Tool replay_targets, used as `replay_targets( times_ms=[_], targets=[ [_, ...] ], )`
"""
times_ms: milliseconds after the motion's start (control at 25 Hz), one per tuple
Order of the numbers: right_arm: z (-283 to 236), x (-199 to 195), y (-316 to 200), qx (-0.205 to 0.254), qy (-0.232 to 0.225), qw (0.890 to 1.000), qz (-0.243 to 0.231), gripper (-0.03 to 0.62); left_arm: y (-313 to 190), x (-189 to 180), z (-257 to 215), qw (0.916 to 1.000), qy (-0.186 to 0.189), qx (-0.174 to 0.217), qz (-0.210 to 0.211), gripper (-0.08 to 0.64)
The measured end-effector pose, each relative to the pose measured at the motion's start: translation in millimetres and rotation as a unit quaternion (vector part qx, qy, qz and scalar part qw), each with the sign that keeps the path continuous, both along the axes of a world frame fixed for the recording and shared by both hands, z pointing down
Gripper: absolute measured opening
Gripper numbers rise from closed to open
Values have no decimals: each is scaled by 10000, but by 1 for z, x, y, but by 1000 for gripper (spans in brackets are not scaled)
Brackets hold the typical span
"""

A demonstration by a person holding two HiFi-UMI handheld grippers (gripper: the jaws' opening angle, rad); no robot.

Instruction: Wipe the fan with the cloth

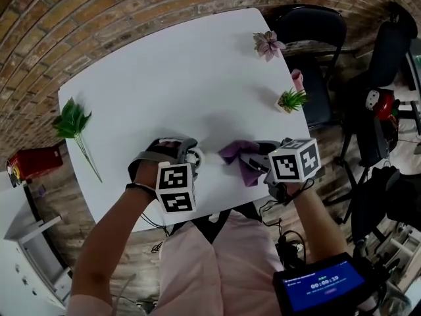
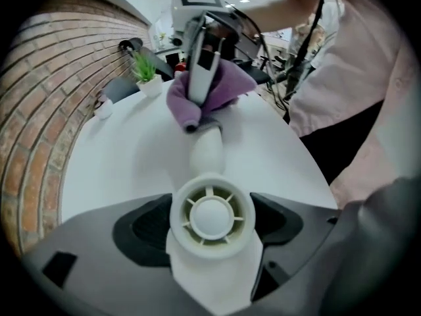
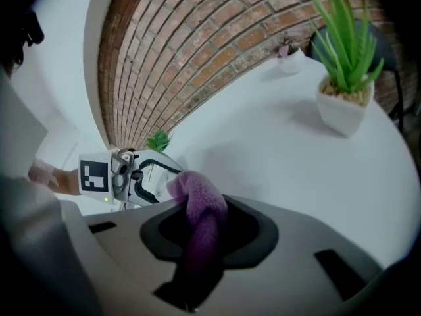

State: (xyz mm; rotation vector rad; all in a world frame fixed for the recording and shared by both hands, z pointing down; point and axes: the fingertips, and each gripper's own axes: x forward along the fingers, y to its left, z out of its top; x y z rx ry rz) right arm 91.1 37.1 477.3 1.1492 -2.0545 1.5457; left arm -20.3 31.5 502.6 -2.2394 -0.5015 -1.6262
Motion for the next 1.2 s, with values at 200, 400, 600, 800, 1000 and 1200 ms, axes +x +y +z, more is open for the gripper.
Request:
replay_targets(
  times_ms=[200, 400, 600, 800, 1000, 1200],
  targets=[
    [-16, 34, -15, 591, 1221, 9898, -438, 92, 16, 9, 2, 9851, -290, 198, 1681, 374],
    [-13, 31, -23, 1187, 2698, 9402, -1706, 92, 22, 12, 4, 9713, -452, 312, 2314, 374],
    [15, -36, 12, 1691, 2690, 8386, -4424, 92, 23, 14, 4, 9694, -462, 273, 2396, 374],
    [16, -53, 24, 2552, 2329, 7073, -6167, 95, 24, 14, 4, 9623, -541, 341, 2644, 374],
    [15, -65, 28, 3107, 2266, 6213, -6827, 92, 27, 17, 6, 9562, -623, 429, 2827, 374],
    [14, -66, 34, 3184, 2284, 5973, -6997, 92, 28, 14, 6, 9573, -673, 392, 2783, 374]
  ],
)
